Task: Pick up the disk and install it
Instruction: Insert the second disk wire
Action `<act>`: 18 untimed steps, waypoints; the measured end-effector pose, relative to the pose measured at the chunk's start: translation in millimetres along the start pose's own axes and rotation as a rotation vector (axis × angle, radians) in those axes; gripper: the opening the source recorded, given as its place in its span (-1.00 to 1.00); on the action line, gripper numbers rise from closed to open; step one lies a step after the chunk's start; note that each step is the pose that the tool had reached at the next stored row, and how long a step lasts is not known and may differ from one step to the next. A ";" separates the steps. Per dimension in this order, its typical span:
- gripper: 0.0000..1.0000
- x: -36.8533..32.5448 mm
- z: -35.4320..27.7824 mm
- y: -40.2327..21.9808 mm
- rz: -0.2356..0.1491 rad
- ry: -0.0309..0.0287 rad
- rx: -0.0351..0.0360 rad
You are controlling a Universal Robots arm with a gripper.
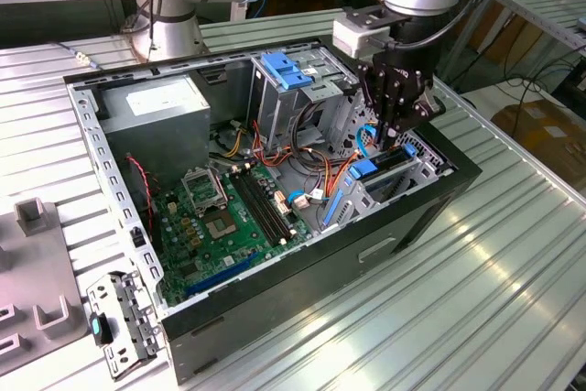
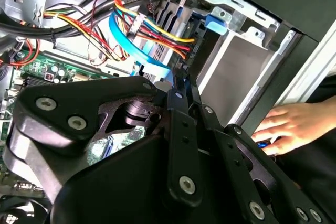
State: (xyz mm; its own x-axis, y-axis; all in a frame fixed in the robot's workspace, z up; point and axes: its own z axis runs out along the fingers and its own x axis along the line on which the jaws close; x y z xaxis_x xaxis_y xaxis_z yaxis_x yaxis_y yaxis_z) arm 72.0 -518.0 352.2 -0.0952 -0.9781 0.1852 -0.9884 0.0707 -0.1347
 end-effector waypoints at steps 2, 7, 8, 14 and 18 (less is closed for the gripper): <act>-0.68 4.9 1.3 1.3 0.003 -0.0156 0.0044; -0.68 10.5 2.9 1.1 0.011 -0.0593 0.0146; -0.68 11.5 3.2 1.0 0.012 -0.0645 0.0165; -0.68 20.0 6.2 1.3 0.017 -0.0941 0.0229; -0.68 22.7 7.6 1.5 0.019 -0.1064 0.0224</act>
State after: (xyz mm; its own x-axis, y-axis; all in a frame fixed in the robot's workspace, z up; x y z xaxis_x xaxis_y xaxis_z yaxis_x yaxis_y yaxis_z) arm 69.3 -541.7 348.8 -0.0993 -0.9920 0.0782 -0.9835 0.0859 -0.1591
